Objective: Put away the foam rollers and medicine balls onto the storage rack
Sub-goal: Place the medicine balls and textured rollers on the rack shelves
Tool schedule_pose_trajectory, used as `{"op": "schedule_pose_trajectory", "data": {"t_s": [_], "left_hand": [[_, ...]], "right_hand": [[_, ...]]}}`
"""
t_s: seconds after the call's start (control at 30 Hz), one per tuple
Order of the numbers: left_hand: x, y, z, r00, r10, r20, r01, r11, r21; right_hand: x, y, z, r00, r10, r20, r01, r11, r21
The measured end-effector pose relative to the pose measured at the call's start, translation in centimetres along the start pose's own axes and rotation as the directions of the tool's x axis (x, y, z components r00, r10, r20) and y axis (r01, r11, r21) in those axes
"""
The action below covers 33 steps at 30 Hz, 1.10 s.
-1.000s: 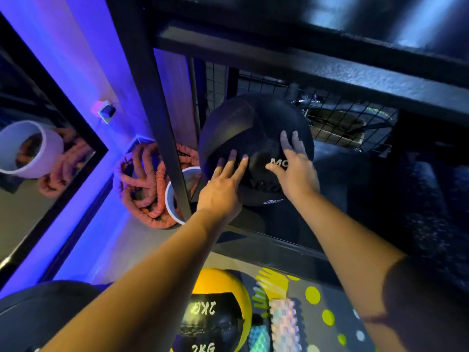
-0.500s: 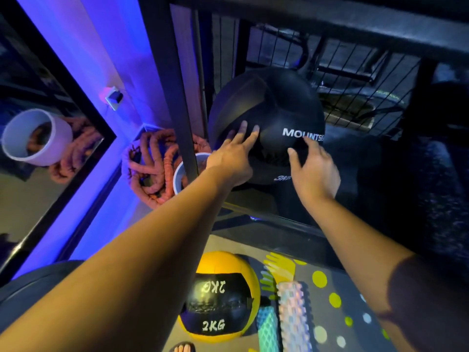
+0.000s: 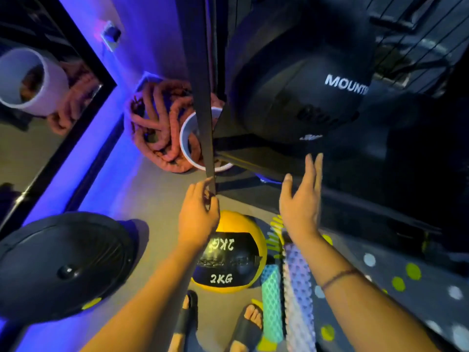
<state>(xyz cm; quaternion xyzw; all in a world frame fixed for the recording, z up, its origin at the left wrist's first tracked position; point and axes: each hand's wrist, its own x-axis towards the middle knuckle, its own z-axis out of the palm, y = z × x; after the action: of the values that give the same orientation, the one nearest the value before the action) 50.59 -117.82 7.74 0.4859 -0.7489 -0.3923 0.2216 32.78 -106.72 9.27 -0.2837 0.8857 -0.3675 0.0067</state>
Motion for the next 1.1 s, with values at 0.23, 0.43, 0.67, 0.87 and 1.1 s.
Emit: {"op": "schedule_pose_trajectory", "data": {"t_s": [0.23,0.43,0.67,0.87,1.1], "left_hand": [[-6.5,-16.7,3.3,0.826,-0.447,0.344,0.451,0.889,0.073],[-4.1,-27.6,9.0,0.692,-0.609,0.387,0.665,0.747,-0.016],[-3.2,-37.3,14.4,0.584,-0.642,0.497,0.809,0.51,-0.292],[-4.8,-32.4,11.5,0.635,-0.609,0.475,0.768,0.564,-0.304],[-4.3,-18.0,1.9,0.657,-0.501,0.563,0.711,0.659,-0.243]], "right_hand": [[-14.1,9.4,9.2,0.771,0.448,0.453,-0.411,0.893,-0.183],[-15.5,18.9,20.3,0.53,0.737,0.419,-0.753,0.636,-0.167],[-16.0,28.1,26.1,0.32,0.68,0.659,-0.905,0.426,-0.001],[-18.9,28.1,22.9,0.319,0.736,0.598,-0.948,0.245,0.204],[-17.8,13.2,6.5,0.422,0.739,0.525,-0.906,0.358,0.224]]}}
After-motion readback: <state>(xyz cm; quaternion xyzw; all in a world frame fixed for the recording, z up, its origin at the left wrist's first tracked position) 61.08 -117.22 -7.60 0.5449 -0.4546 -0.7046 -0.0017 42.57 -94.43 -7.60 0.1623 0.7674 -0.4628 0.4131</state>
